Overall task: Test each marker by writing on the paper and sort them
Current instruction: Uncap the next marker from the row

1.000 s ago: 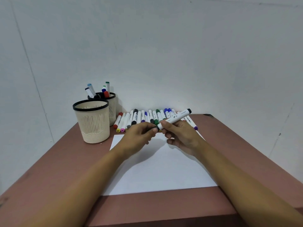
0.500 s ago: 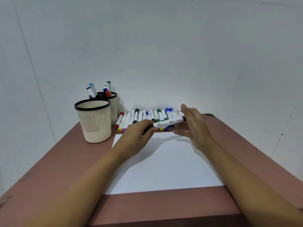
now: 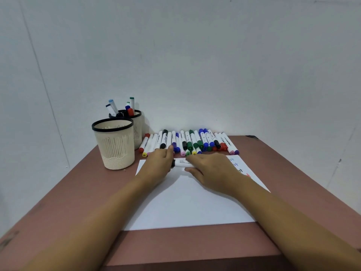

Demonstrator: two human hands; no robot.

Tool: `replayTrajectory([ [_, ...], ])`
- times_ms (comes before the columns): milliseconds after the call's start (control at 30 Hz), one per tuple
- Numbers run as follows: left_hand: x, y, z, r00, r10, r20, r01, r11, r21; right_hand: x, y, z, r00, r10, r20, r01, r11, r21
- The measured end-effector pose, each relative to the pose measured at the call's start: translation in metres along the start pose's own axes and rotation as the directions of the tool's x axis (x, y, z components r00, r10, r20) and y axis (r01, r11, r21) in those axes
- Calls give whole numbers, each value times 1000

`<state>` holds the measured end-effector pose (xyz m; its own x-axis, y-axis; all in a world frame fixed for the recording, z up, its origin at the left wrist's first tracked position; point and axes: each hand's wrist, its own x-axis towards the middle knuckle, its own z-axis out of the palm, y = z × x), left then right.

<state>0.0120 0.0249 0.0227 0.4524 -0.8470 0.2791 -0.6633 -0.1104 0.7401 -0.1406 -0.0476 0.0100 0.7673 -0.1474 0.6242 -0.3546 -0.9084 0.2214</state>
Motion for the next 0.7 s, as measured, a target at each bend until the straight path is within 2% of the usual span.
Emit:
replayTrajectory([
  [167,-1,1,1,990,-111,89,121,986,-115,-1,0,0,993,-86,-80,69,979,-193],
  [367,2,2,-7,978,-145,150,177,956,-233,6,-3,-1,979,-155,-130,106,941,-322],
  [567,4,5,-8,959,-167,231,229,934,-274,6,0,2,972,-167,-168,107,942,-319],
  [700,4,4,-7,976,-127,177,169,953,-250,6,0,2,979,-99,-180,59,974,-217],
])
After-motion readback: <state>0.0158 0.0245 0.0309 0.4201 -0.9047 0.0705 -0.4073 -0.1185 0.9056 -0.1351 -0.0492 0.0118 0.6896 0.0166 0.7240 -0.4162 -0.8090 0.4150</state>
